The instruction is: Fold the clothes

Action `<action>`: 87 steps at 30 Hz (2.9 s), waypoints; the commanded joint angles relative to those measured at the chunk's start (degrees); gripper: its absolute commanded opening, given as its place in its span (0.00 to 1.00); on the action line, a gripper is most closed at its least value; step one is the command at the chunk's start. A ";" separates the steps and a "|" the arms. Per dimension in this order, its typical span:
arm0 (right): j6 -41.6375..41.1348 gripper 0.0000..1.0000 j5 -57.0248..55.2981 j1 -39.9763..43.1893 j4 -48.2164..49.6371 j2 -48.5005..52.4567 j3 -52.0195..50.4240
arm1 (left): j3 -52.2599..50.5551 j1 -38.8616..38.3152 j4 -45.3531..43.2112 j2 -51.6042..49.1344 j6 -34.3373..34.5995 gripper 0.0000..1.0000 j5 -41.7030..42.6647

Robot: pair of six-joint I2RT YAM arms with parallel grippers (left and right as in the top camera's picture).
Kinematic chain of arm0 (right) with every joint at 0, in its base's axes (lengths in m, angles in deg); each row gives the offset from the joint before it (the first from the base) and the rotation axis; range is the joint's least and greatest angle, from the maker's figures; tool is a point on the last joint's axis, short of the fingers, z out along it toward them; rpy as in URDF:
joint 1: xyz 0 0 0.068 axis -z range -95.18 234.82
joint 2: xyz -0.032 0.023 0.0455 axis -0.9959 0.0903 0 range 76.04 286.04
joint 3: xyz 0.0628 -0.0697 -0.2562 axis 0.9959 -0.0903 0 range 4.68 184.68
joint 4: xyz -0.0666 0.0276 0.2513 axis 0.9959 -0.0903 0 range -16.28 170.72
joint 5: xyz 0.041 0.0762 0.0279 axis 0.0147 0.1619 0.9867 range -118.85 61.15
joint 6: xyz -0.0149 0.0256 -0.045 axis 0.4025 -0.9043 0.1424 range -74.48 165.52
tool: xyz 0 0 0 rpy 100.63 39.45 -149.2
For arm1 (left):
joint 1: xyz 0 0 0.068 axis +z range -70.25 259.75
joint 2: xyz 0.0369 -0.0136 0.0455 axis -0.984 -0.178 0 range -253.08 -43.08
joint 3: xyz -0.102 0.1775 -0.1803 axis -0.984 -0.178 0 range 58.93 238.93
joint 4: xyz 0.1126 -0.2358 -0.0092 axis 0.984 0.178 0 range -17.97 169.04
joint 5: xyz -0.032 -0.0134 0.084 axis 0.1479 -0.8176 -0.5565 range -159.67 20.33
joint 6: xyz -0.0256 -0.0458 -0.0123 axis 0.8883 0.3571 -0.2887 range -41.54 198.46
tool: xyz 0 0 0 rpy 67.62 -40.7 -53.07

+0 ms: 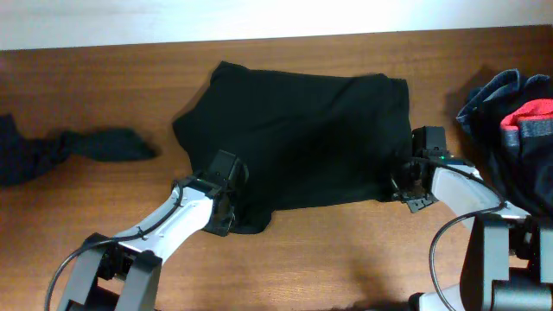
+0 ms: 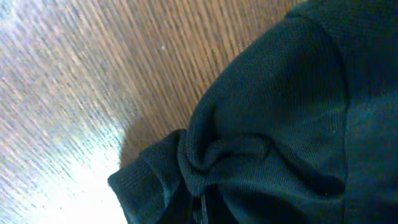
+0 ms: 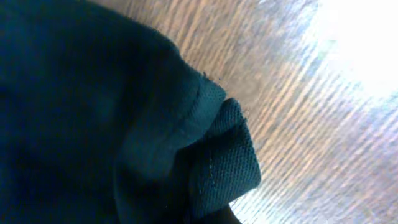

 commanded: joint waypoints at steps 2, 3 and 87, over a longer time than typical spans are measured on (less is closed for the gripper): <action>4.92 0.04 7.37 -0.33 -0.52 2.93 -1.77 | -0.33 -0.09 -0.98 0.87 -10.47 0.01 1.05; 5.88 0.04 8.20 -0.31 -0.50 2.71 -1.75 | -0.20 -0.09 -1.01 1.70 -12.44 0.01 0.63; 13.51 0.04 0.07 -0.33 -24.98 -26.71 5.03 | 1.11 2.51 8.83 23.93 -32.85 0.01 -17.16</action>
